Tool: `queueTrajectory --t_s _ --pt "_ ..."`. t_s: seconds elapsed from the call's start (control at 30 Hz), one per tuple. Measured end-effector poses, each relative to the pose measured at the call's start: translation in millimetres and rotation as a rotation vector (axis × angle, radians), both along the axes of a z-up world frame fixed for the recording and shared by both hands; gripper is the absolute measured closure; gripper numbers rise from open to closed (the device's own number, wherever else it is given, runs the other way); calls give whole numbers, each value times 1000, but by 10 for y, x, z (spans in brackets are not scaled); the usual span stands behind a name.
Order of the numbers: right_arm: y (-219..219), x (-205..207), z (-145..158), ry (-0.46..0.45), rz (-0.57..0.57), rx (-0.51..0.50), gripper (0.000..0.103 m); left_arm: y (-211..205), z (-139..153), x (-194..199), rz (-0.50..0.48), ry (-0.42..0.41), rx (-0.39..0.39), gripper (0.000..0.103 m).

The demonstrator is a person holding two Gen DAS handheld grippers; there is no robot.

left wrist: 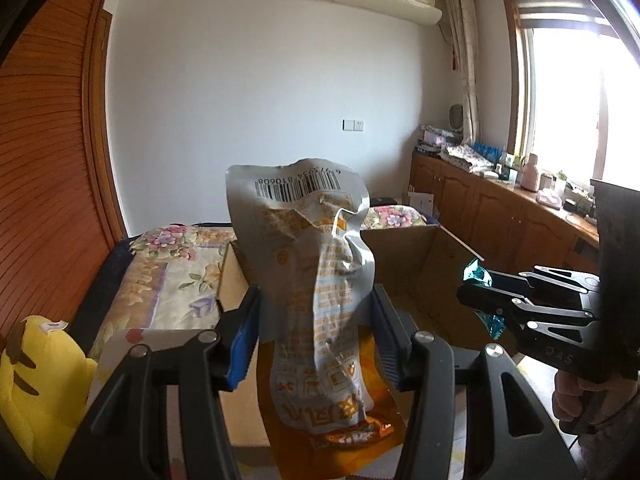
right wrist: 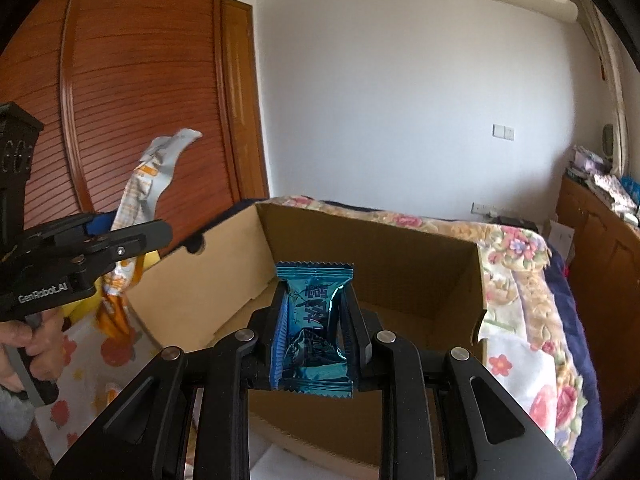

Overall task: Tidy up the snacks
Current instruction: 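Carry both snacks over the cardboard box and open both tools to drop them, then withdraw both tools from the box back toward the snack pile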

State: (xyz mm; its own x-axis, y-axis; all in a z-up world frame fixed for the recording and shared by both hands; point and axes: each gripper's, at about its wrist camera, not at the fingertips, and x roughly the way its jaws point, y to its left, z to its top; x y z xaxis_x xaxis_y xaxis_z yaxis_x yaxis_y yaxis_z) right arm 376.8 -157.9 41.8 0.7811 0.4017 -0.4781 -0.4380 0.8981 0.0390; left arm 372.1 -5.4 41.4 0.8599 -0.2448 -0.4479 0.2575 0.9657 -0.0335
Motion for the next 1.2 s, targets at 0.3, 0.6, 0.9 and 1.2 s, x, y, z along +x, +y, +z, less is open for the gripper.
queueTrajectory --t_s 0.3,0.6,0.9,1.2 --pt "-104 151 -191 40 -28 5 80 -156 -52 251 12 21 31 47" --pt "-124 185 -269 76 -18 14 67 -175 -211 296 38 86 43 40" --pt "-133 179 -244 65 -17 23 50 -237 -166 137 32 40 88 35" --pt "-114 154 -215 57 -4 16 50 -220 -207 -75 27 34 105 34"
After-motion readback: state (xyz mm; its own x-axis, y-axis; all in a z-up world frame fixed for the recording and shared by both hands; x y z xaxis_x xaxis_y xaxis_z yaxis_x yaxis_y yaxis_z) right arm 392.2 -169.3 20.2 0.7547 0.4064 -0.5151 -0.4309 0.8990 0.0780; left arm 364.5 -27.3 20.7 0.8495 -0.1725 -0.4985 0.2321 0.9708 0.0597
